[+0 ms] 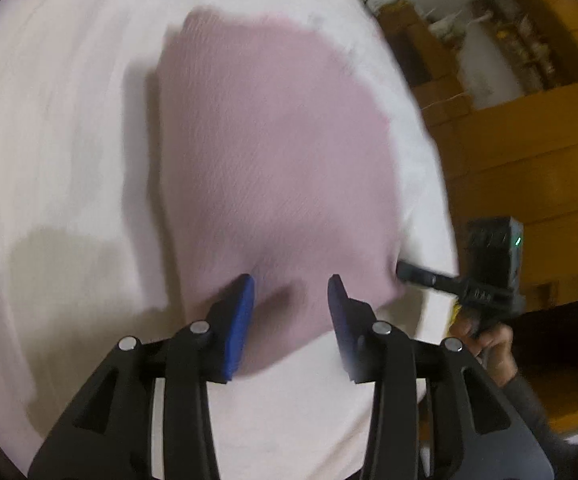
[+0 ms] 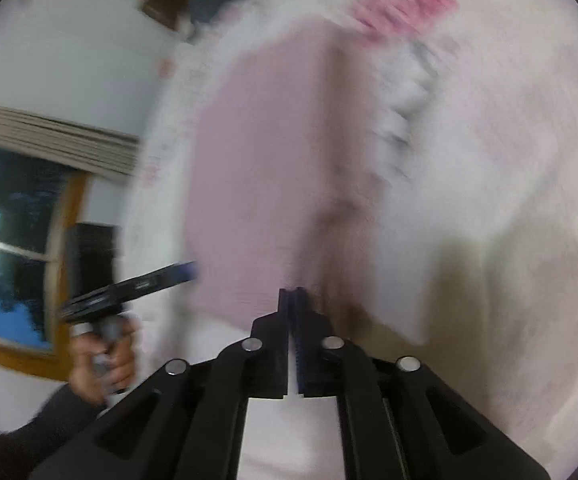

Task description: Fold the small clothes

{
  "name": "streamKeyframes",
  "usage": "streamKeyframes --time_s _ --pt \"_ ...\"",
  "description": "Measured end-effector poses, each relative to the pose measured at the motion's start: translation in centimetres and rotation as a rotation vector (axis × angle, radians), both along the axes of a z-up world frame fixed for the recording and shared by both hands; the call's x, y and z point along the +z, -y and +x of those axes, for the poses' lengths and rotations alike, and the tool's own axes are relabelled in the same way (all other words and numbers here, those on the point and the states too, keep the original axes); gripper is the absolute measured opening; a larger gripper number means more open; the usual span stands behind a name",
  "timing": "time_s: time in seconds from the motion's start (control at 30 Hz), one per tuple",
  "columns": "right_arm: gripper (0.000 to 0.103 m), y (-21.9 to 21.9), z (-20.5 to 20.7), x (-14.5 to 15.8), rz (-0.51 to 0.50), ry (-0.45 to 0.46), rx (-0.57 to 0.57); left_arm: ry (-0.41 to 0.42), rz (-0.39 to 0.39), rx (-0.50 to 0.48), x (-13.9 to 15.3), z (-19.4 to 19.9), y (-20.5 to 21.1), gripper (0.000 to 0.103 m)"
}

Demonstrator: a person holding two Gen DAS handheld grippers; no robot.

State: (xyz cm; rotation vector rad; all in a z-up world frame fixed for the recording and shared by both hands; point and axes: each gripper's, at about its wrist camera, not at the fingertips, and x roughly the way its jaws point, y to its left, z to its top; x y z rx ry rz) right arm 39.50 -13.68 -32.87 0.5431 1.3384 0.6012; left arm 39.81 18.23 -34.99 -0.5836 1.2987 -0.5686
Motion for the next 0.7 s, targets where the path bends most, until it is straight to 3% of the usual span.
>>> streamKeyframes --time_s 0.07,0.1,0.13,0.17,0.2,0.27,0.33,0.4,0.5,0.7 --pt "0.0 0.5 0.3 -0.6 -0.002 -0.02 -0.02 -0.004 -0.02 0.023 0.3 -0.7 -0.6 0.038" --pt "0.002 0.8 0.4 0.3 0.004 -0.008 -0.028 -0.001 -0.031 0.026 0.7 -1.2 -1.1 0.048" --pt "0.006 1.3 0.4 1.4 0.019 0.01 -0.039 0.005 -0.038 0.028 1.2 -1.6 -1.6 0.067" --pt "0.015 1.7 1.0 2.2 0.033 0.018 -0.054 0.023 -0.025 0.035 1.9 -2.0 -2.2 0.076" --pt "0.031 2.5 1.5 2.9 0.047 0.022 -0.077 0.055 0.001 0.049 2.5 -2.3 -3.0 0.085" --pt "0.058 3.9 2.9 3.8 0.059 0.025 -0.129 0.075 0.018 0.075 2.8 -2.9 -4.8 0.087" --pt "0.066 5.1 4.5 4.1 0.104 0.009 -0.158 0.062 -0.003 0.105 2.5 -3.0 -6.1 0.087" --pt "0.081 5.4 7.0 3.6 0.178 -0.026 -0.178 0.034 -0.034 0.131 1.2 -2.7 -7.3 0.087" --pt "0.082 4.3 9.6 2.2 0.238 -0.069 -0.165 0.004 -0.087 0.147 -0.3 -3.0 -7.7 0.087" --pt "0.082 2.5 13.7 0.9 0.204 -0.1 -0.078 -0.007 -0.241 0.159 -2.3 -2.6 -7.5 0.087"
